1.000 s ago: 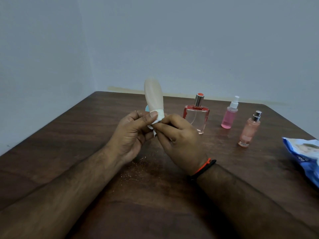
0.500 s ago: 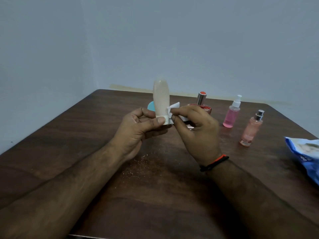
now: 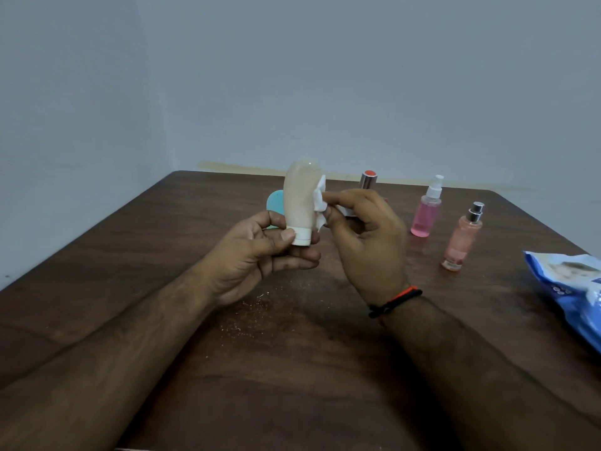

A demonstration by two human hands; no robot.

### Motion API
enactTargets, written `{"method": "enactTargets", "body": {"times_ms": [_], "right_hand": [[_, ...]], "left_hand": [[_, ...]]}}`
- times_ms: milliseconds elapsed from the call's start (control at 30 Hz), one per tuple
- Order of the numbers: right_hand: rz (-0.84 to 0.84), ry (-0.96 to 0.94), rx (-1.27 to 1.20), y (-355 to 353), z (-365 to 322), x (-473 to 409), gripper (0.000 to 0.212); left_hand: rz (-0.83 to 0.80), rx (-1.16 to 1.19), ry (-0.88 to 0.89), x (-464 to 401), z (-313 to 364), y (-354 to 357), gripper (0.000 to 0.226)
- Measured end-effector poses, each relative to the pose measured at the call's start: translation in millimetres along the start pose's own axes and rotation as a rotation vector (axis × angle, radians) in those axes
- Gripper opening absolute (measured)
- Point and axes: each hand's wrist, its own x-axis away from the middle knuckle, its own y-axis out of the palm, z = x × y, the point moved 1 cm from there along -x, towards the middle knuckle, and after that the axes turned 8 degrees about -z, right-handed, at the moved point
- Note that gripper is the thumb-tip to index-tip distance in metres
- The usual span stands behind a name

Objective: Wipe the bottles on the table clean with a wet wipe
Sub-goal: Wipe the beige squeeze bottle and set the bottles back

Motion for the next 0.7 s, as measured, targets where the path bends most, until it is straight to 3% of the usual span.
{"method": "enactTargets", "body": {"times_ms": [100,300,700], "right_hand": [[0.028,0.155,-0.206,0.7,5.9,-2.4,0.015],[0.044,0.285,-0.504,-2.4,1.2,-4.0,0.019],[0.035,0.140,-0.157,-11.7,10.6,-8.4,0.035]], "left_hand": [[-0.054,0.029,-0.035,1.4,-1.8,-2.5,0.048],[-0.062,-0.007,-0.049,1.9,-1.0,-3.2,0.046],[-0.068,-0.238,-0.118,1.7,0.6,-10.1,0.025]]}}
